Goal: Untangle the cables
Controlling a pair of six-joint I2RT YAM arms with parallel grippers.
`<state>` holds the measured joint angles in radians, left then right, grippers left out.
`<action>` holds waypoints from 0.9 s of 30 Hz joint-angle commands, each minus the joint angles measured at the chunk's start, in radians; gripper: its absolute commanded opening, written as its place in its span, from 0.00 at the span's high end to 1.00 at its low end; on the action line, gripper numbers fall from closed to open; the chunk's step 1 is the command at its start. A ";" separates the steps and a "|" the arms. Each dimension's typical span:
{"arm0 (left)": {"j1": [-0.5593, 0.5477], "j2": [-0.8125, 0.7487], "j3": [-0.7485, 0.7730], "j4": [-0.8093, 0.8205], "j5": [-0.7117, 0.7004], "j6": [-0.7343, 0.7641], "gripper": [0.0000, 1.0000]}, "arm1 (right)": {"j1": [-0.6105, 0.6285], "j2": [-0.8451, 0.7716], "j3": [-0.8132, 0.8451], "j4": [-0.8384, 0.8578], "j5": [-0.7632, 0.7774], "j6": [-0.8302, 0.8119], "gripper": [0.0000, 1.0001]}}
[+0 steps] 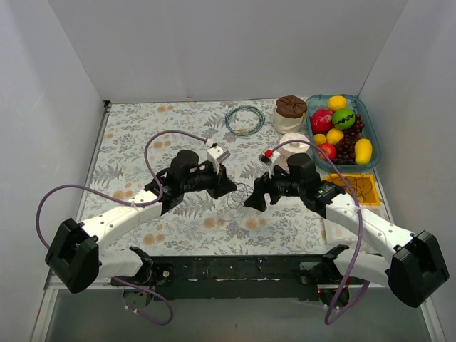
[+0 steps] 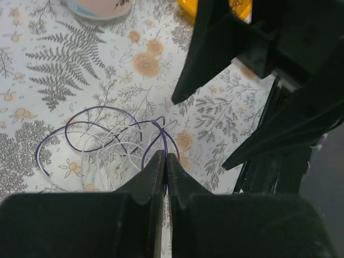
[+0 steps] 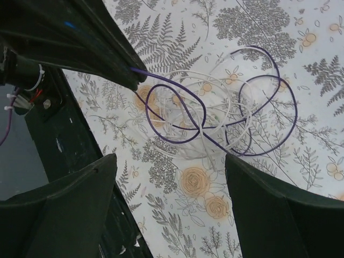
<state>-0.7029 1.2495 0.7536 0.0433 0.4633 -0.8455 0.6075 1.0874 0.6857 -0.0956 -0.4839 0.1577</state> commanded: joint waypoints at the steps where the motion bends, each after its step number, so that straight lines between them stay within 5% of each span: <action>1: -0.004 -0.090 0.107 -0.138 0.066 0.062 1.00 | 0.023 0.020 0.075 0.138 -0.022 0.002 0.12; 6: -0.004 -0.160 0.199 -0.155 0.127 0.143 1.00 | 0.023 -0.018 0.123 0.195 -0.027 -0.007 0.10; 13: -0.004 -0.232 0.280 -0.137 0.155 0.345 1.00 | 0.024 -0.122 0.253 0.070 0.053 -0.113 0.03; 27: -0.004 -0.243 0.296 -0.095 0.192 0.338 1.00 | 0.126 -0.044 0.383 0.097 0.034 -0.153 0.04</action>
<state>-0.7029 1.0229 1.0130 -0.0750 0.6407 -0.5270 0.6888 1.0042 1.0107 0.0002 -0.4644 0.0399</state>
